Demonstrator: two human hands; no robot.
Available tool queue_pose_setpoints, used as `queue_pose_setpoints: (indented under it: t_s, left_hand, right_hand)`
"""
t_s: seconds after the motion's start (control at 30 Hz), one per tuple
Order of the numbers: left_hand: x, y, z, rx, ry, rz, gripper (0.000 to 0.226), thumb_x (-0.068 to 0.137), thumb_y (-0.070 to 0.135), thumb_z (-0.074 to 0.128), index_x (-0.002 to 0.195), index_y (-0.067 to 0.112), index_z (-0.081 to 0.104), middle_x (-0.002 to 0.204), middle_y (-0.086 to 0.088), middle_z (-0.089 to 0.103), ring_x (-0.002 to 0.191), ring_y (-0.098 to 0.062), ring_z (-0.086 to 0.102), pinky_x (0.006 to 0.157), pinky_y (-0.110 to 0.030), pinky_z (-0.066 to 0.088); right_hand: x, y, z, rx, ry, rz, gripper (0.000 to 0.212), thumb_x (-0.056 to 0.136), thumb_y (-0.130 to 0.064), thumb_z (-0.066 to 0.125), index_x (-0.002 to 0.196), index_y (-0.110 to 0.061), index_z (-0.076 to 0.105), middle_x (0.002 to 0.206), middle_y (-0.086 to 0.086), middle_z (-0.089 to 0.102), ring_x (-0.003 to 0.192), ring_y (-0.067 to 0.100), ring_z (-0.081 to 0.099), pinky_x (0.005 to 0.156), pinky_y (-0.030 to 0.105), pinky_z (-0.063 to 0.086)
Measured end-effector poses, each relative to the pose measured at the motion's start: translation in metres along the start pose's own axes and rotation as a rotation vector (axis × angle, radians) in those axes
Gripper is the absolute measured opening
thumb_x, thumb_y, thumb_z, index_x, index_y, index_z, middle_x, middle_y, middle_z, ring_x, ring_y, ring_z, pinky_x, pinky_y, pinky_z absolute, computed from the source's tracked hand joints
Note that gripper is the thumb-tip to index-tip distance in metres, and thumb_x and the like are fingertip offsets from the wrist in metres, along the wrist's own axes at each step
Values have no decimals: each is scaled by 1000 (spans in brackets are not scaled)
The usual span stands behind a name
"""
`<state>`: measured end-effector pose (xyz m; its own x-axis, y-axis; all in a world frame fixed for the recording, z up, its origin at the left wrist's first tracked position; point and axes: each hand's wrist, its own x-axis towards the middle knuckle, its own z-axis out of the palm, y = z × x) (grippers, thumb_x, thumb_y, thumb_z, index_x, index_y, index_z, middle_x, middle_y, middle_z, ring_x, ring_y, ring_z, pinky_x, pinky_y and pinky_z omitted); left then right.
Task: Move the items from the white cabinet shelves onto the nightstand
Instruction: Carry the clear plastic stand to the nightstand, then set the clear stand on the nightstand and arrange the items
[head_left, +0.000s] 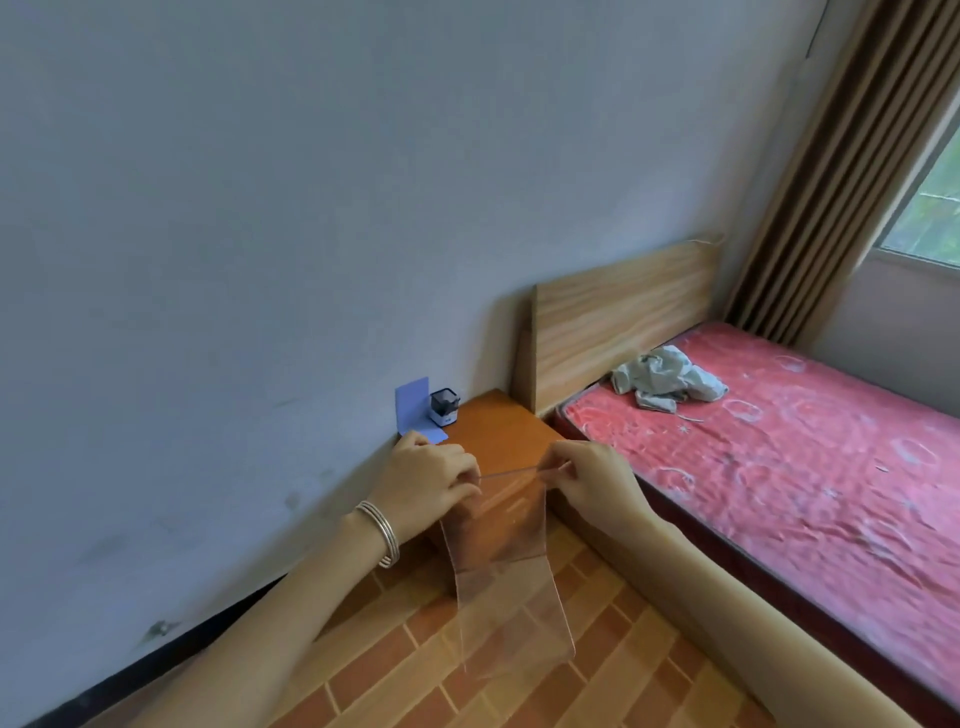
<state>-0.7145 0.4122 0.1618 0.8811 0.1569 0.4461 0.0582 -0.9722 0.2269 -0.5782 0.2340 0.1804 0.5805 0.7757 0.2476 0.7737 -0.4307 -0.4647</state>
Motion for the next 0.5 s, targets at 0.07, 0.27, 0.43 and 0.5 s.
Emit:
queue_pose_setpoints:
  t_s: [0.07,0.27,0.43,0.5]
  left_hand:
    - [14,-26,12,-5,-42,-78,12,87,39,60,92,30,67,91,15,66,83,-11,42,80,-19,22]
    - [71,-114,55,28,-97,-220,15,86,46,57,94,38,67,94,18,67,90,-12,48,77,-17,23]
    - [123,-174,82,86,-71,-246,16,91,36,55,94,30,70,97,15,68,87,-13,52,76,-19,19]
    - [139,-198,97,104,-34,-243,8,84,34,67,81,29,71,84,15,70,72,-10,52,75,-21,22]
  right_hand:
    - [31,8,12,15,-23,-9,3,82,-19,68,79,-18,68,79,-12,68,72,2,60,67,32,53]
    - [137,31,56,-2,-112,-14,4,84,-23,67,83,-19,67,83,-11,65,76,4,57,64,22,46]
    - [216,67,95,-18,-206,-1,16,89,-26,62,105,-23,63,98,-9,65,88,5,59,72,17,47]
    - [235,86,113,25,-272,36,22,89,-25,61,111,-23,59,101,-7,63,92,7,59,79,23,50]
